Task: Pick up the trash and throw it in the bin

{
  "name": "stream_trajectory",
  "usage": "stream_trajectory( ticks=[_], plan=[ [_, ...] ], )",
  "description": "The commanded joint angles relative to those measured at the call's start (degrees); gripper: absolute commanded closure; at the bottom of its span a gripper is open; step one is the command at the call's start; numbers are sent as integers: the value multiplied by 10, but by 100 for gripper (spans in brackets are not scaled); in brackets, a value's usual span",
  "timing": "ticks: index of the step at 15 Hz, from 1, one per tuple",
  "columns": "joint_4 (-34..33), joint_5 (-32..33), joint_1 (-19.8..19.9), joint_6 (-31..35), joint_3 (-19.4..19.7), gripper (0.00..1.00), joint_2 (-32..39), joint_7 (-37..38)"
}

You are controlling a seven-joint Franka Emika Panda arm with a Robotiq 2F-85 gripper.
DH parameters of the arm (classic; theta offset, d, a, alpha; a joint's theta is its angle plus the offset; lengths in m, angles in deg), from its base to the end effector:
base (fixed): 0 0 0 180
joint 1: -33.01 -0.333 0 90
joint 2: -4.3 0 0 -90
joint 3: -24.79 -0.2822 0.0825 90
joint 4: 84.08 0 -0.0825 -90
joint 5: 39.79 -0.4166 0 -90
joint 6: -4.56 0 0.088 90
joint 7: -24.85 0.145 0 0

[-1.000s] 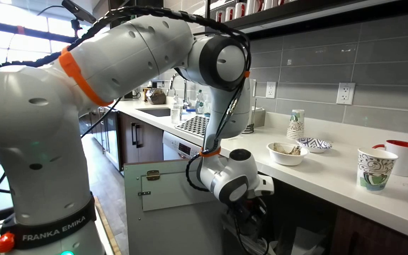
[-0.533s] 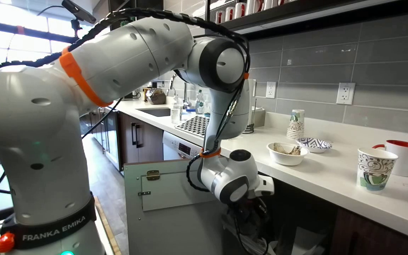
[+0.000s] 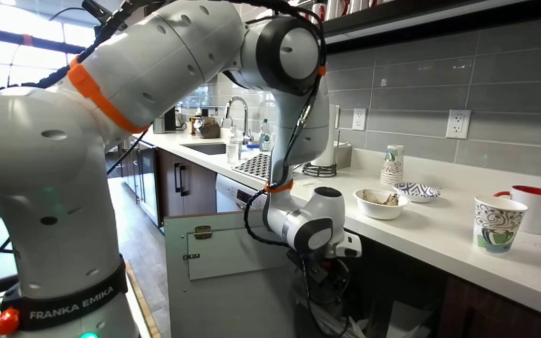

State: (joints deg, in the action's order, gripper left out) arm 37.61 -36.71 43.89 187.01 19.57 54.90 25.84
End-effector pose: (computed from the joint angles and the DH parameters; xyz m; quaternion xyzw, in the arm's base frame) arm 0.5209 -0.0348 -0.0782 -0.9940 0.0506 -0.0922 0.0285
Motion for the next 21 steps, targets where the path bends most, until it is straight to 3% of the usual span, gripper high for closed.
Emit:
stream_trajectory(
  ticks=[1,7,12,16,21],
  plan=[
    [78,-15,-40,-112,44,0,-102,1],
    [171,-1,-80,-233,66,0,-259,-3],
    [247,-2,-91,-221,56,0,-394,-14],
    [287,-2,-99,-255,51,0,-497,-18],
    [309,52,-95,-309,51,0,-608,51]
  ],
)
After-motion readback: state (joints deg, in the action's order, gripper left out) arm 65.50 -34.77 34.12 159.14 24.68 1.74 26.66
